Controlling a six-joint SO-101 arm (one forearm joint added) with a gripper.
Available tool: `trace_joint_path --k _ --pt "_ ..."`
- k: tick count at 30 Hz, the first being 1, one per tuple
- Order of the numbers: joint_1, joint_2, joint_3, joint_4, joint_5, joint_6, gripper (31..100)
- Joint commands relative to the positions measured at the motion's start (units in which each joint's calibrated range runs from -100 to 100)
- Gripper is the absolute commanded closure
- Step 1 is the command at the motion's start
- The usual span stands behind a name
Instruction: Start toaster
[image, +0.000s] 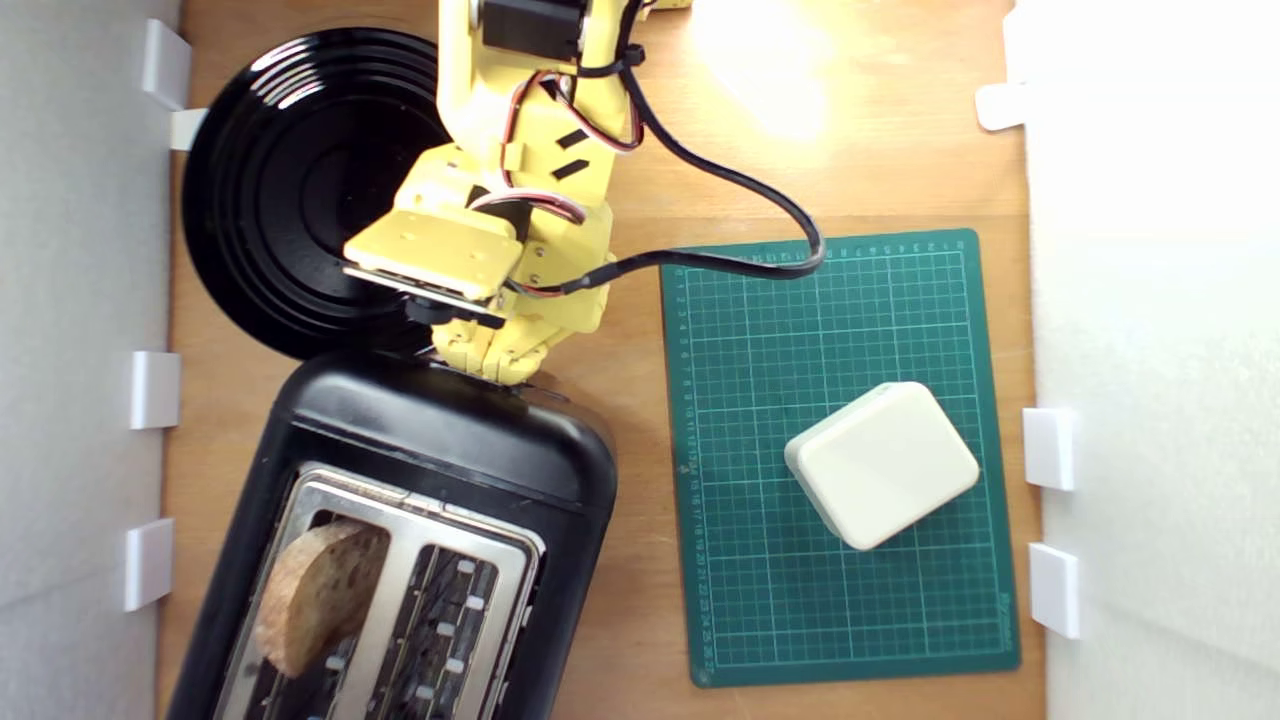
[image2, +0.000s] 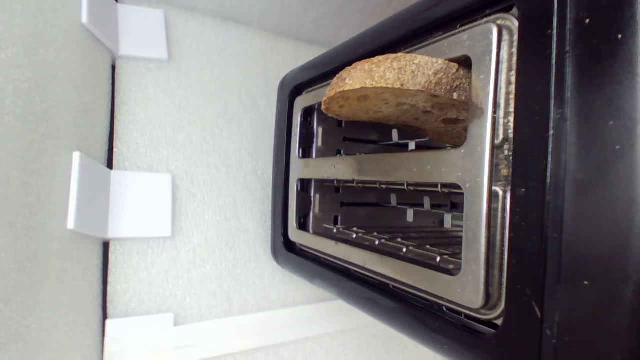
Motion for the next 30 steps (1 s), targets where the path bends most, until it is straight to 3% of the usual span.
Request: trace_joint_path --k 1,10,18,30 --pt "1.43 -0.7 4.86 0.98 -6.33 2.41 98.9" --pt "3.73 -0.78 11.58 2.01 -10.1 2.46 98.9" --pt "3.02 -4.94 18.67 1.92 -10.27 2.46 98.9" --pt "1.43 -4.44 19.31 2.11 -12.75 2.51 98.9"
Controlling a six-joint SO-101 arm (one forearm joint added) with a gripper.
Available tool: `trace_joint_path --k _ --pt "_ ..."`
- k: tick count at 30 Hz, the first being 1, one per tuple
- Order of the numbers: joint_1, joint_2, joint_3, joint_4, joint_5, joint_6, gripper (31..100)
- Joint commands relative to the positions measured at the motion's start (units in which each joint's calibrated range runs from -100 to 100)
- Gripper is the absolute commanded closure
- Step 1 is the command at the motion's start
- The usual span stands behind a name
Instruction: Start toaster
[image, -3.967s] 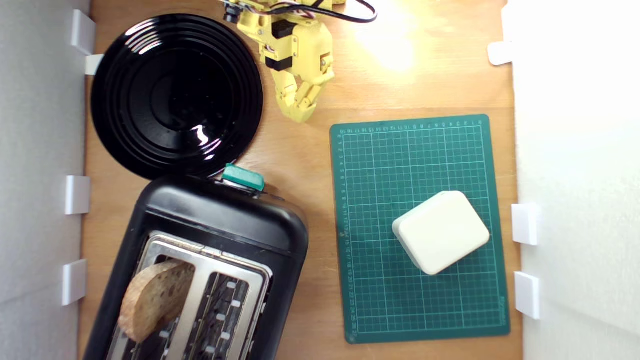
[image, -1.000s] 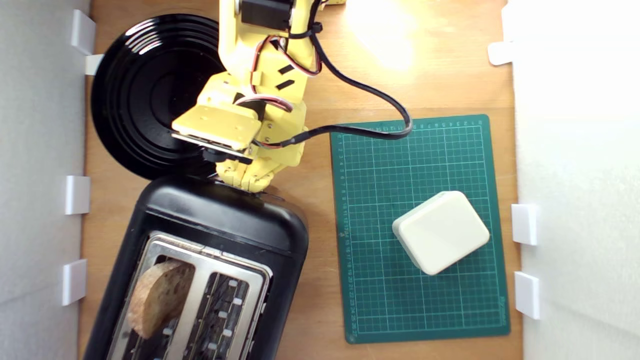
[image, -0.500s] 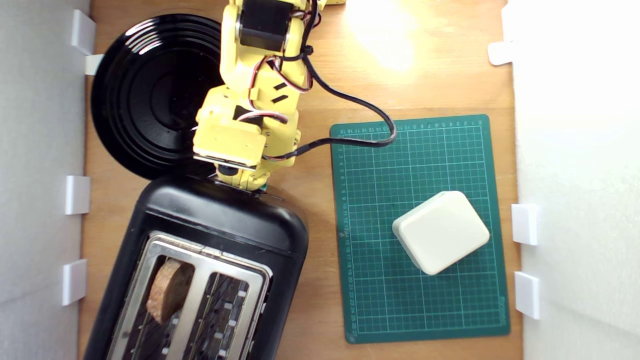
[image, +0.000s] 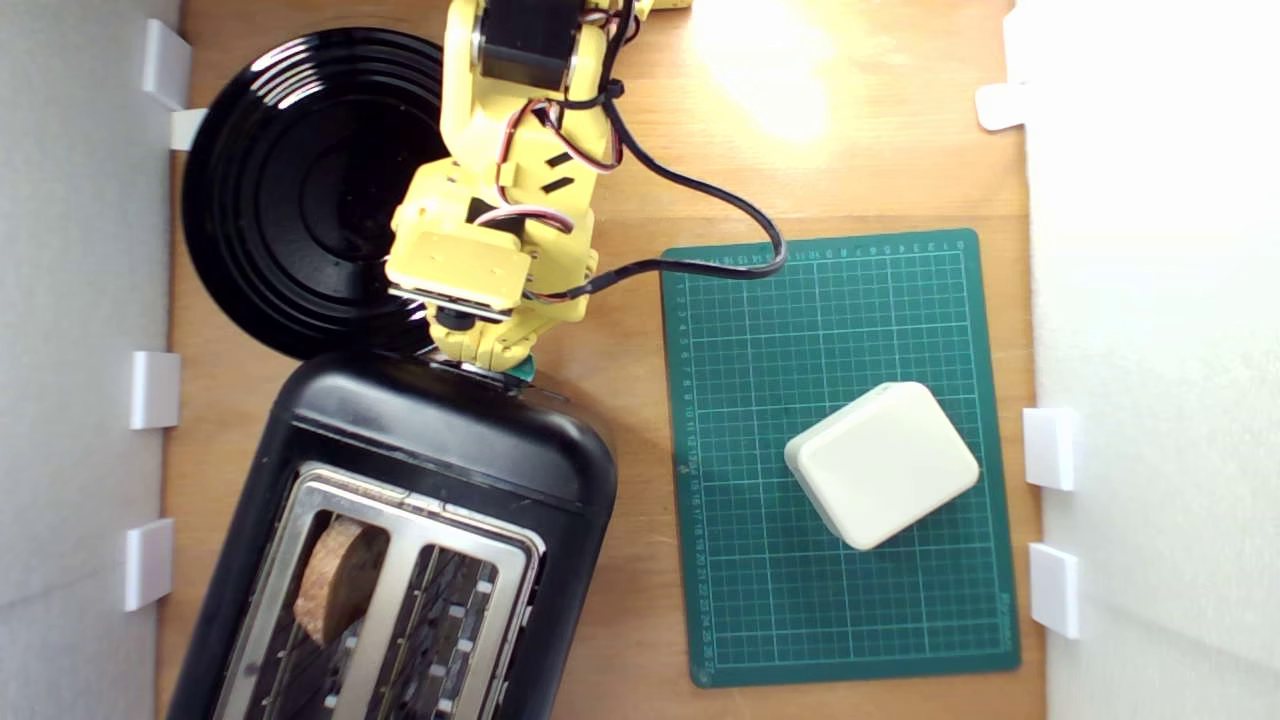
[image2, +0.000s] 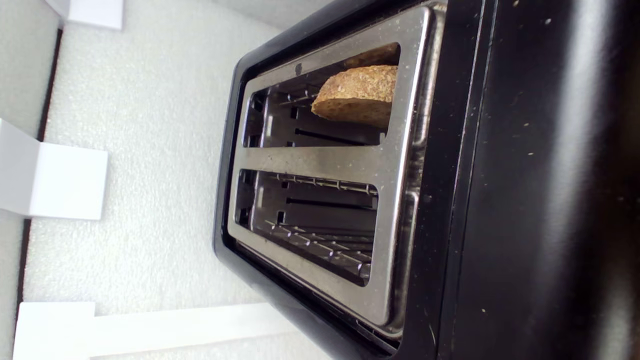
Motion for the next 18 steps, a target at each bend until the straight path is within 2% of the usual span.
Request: trace_joint_path --k 1,18 --pt "-0.99 -0.94 0.22 0.66 -2.11 0.14 98.9" --pt "-3.77 -0.77 0.31 -0.28 -2.46 -4.73 98.9"
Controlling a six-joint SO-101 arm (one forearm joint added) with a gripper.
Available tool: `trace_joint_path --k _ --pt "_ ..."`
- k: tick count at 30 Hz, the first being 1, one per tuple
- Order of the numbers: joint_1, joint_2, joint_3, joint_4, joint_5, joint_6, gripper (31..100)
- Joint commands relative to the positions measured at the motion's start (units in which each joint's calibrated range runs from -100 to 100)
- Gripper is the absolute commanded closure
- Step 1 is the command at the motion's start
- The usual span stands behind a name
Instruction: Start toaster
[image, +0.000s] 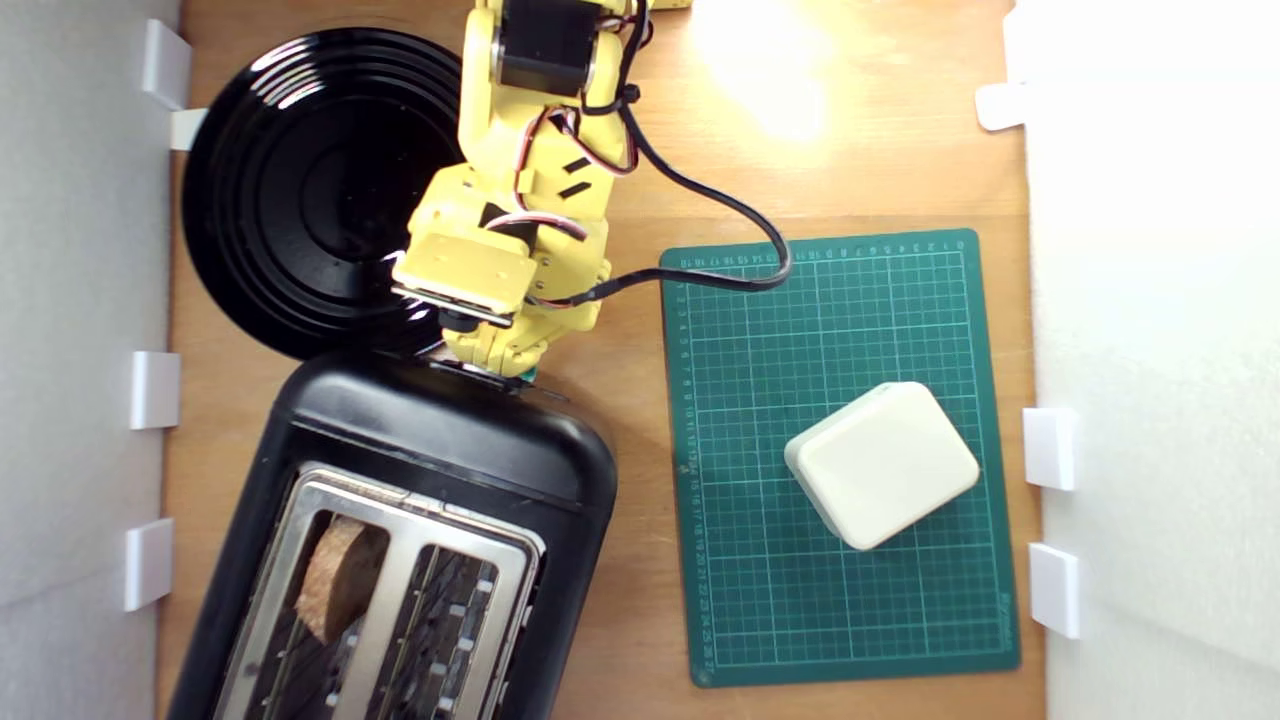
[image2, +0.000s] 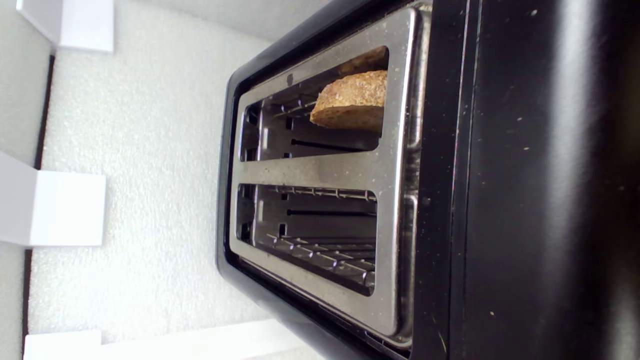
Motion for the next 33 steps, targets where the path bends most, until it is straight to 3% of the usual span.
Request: trace_joint_path --k 1,18,30,33 --pt "-1.15 -0.94 0.03 -0.95 -1.27 -0.74 98.9" --pt "-0.43 -0.52 9.75 -1.04 -8.37 -1.43 98.9" --pt "-0.43 8.88 10.48 -0.86 -12.4 -3.42 98.9" --pt "-0.43 10.22 14.11 -0.48 -17.97 -3.42 98.9"
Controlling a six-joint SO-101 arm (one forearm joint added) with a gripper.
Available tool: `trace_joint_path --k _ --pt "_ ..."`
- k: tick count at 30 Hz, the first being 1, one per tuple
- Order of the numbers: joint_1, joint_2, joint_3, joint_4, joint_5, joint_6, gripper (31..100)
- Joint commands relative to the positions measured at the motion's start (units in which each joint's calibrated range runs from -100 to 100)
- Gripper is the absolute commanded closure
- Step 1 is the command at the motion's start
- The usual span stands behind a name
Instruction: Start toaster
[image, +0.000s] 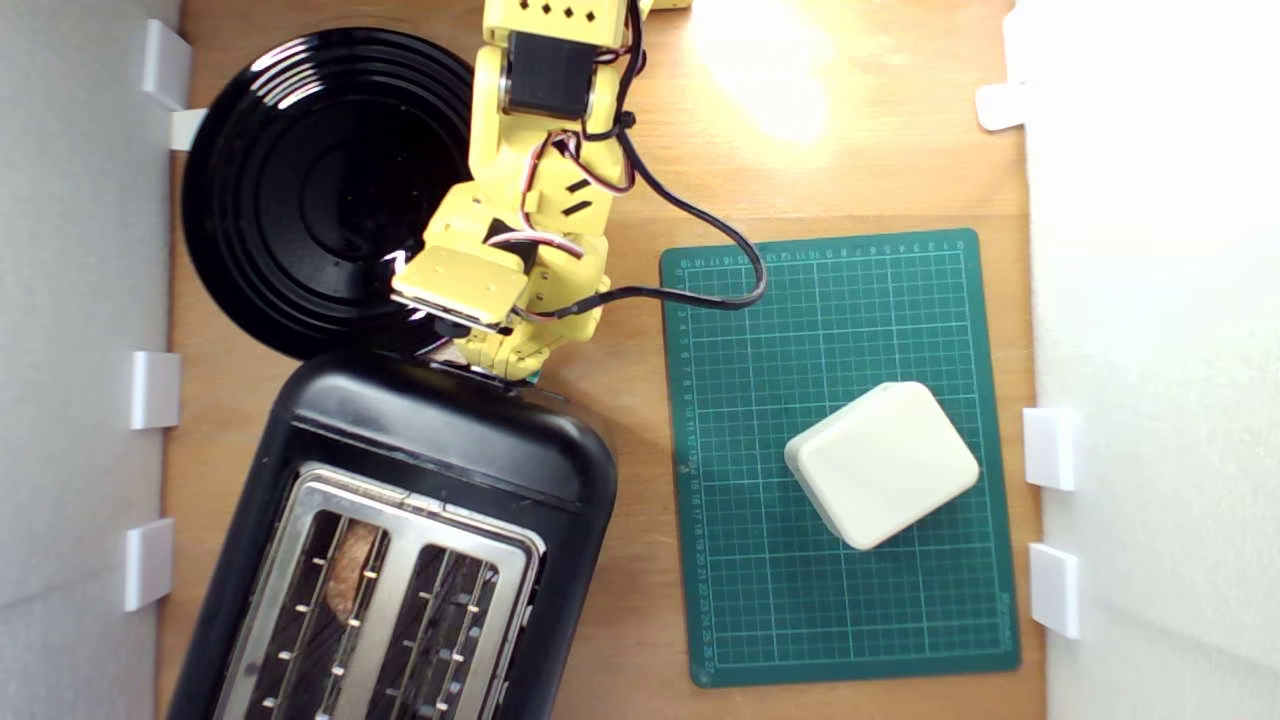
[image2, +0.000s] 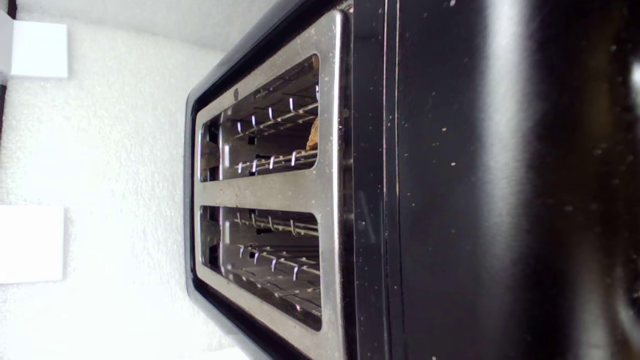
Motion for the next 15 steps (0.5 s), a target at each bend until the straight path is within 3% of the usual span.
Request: trace_joint_path --k 1,15 --pt "-0.25 4.88 4.81 -0.39 -8.28 0.08 98.9" --pt "-0.09 8.38 8.62 -0.02 -12.65 0.4 98.9"
